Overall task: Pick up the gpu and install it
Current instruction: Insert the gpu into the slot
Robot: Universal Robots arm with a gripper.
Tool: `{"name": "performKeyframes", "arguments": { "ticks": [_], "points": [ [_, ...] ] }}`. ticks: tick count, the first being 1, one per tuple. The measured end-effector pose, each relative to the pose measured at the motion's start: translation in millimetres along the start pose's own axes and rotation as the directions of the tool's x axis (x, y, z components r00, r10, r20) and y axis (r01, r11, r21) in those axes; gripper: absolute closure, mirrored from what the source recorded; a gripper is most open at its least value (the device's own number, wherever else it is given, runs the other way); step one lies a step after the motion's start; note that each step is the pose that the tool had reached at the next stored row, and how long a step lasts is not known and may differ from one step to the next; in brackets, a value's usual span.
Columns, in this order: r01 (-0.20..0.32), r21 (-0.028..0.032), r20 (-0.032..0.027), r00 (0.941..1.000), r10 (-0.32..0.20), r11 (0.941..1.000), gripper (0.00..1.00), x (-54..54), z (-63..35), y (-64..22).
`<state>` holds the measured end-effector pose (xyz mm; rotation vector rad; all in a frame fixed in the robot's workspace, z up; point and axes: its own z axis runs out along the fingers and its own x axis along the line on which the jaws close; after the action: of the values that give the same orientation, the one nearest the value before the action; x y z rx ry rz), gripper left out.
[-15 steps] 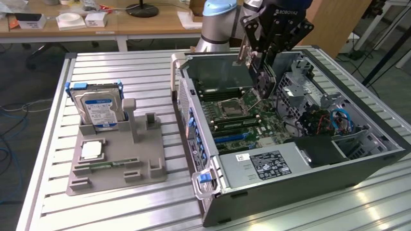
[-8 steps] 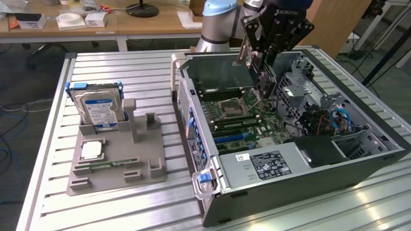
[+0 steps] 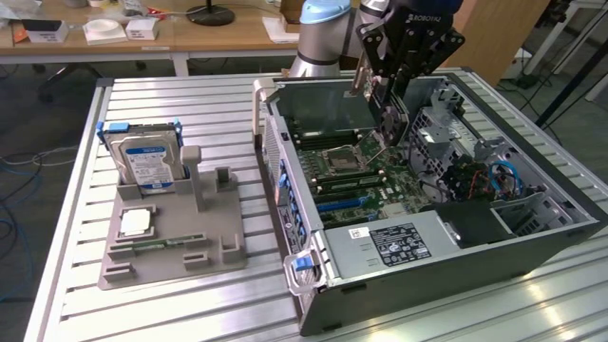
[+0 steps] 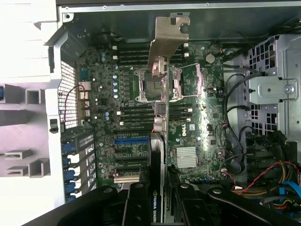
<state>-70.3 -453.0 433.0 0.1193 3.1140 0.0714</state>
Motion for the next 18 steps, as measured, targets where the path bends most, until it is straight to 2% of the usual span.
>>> {"name": "performKeyframes", "arguments": {
  "ticks": [6, 10, 14, 18],
  "points": [
    [0.007, -0.0002, -0.0003, 1.0000, -0.007, 1.0000, 0.74, 0.0, 0.1, 0.0],
    [0.062, -0.0013, -0.0029, 0.9981, -0.062, 0.9981, 0.74, 0.0, 0.1, 0.1],
    [0.134, -0.0035, -0.0061, 0.9910, -0.134, 0.9910, 0.74, 0.0, 0.4, 0.0],
    [0.204, -0.0056, -0.0091, 0.9788, -0.205, 0.9789, 0.74, 0.0, 0.7, 0.0]
  ]
}}
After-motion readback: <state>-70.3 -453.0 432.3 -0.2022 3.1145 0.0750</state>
